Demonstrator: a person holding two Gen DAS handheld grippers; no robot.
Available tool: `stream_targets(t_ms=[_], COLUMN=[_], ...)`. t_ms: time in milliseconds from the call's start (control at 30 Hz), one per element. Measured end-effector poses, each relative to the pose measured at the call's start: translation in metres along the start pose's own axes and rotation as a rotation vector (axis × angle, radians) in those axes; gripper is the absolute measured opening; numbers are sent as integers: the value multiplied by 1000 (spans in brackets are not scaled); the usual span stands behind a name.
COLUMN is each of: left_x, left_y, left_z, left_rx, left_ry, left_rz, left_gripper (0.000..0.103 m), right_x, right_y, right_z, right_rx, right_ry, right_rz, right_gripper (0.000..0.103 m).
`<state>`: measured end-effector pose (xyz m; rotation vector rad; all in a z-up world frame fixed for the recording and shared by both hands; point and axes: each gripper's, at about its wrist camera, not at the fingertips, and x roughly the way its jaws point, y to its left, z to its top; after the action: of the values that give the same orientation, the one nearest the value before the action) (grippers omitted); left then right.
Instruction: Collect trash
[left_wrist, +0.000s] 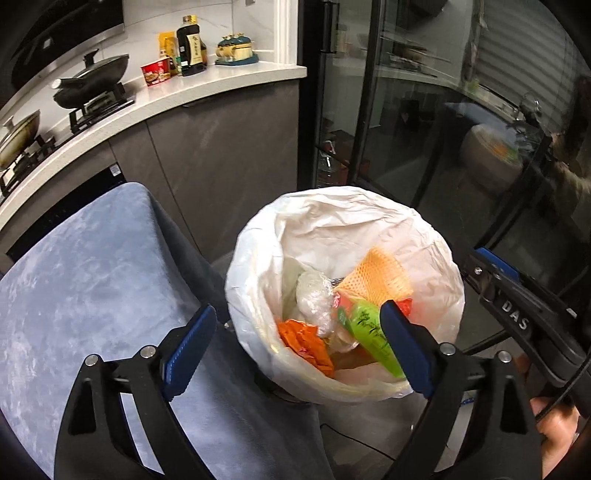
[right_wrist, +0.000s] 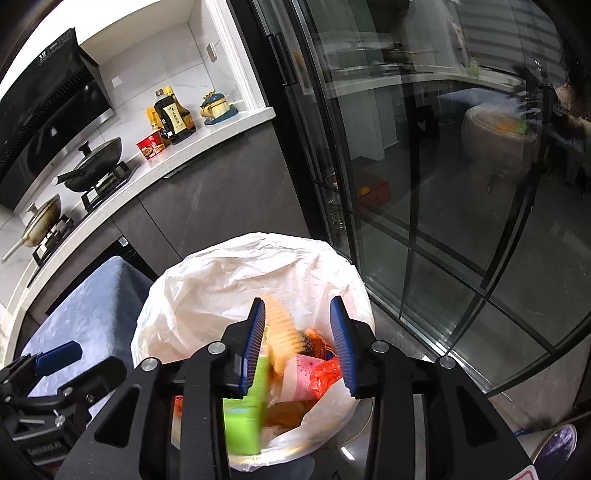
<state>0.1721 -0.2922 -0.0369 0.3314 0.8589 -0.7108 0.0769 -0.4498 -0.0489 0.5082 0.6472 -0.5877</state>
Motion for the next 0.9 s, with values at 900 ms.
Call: stream_targets(t_ms=[900], left_x=[-71], left_y=[50], left_z=[-51], left_rx=[-116], left_ry=[-17], left_rz=[151], left_gripper=[93], right_x=[-87], right_y=[65], right_z=[-39], right_rx=[-264], right_ry=[11], right_rz=[36], right_gripper=[70])
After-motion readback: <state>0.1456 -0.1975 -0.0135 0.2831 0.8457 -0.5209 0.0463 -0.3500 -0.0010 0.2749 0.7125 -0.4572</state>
